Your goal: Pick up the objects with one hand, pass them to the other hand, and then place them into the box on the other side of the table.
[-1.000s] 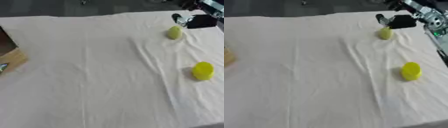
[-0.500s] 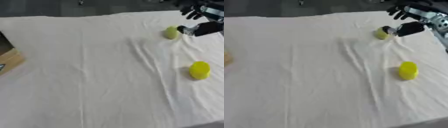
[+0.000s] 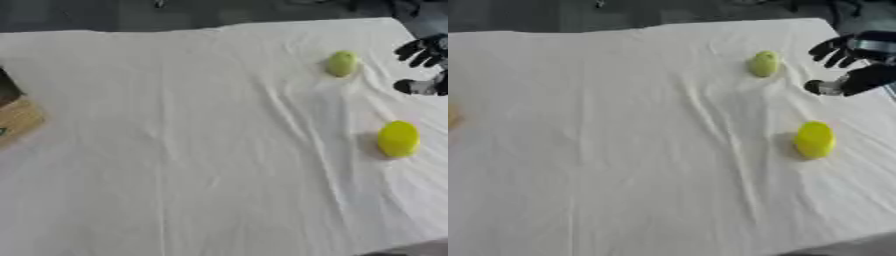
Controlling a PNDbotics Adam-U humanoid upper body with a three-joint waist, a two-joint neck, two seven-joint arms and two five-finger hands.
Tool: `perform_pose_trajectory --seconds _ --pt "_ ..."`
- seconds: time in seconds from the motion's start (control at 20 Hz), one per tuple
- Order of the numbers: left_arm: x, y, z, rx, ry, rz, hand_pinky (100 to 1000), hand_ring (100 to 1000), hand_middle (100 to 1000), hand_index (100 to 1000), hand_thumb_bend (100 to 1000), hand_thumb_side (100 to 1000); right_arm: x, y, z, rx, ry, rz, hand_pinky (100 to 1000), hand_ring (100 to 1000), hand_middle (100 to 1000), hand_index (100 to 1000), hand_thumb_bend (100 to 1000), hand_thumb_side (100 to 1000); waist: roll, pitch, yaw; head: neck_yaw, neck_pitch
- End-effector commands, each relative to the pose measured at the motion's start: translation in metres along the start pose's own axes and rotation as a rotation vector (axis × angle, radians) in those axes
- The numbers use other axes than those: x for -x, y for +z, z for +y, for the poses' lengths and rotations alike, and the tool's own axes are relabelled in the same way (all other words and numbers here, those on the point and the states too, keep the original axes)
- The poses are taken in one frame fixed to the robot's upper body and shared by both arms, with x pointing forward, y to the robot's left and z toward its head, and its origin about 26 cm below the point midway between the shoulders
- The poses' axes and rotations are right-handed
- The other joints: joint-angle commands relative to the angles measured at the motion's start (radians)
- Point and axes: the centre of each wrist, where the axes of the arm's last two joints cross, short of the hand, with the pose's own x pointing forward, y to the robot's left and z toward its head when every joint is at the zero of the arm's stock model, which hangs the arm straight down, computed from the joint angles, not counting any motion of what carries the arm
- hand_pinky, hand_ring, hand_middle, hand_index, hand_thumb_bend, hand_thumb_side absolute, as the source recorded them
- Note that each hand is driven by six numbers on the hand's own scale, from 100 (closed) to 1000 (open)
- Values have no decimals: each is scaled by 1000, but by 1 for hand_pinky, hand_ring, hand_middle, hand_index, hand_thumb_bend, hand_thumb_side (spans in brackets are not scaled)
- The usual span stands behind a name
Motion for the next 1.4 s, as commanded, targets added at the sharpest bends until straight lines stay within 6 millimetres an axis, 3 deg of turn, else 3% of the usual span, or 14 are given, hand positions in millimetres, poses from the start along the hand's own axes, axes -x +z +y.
perform_pose_trajectory --seconds 0.05,1.0,1.4 --pt "-2 0 20 -43 -30 -9 756 714 661 751 668 432 -1 17 -17 35 50 20 854 850 860 934 380 503 1 -15 -5 5 6" --pt "5 -1 18 -36 -30 20 755 707 650 751 664 437 -5 18 6 -56 40 -47 842 831 832 902 435 463 8 -18 -20 0 14" --pt "5 -1 18 -39 -29 20 753 706 648 750 661 438 4 16 22 -117 47 -9 843 830 827 903 467 455 11 -14 -24 3 16"
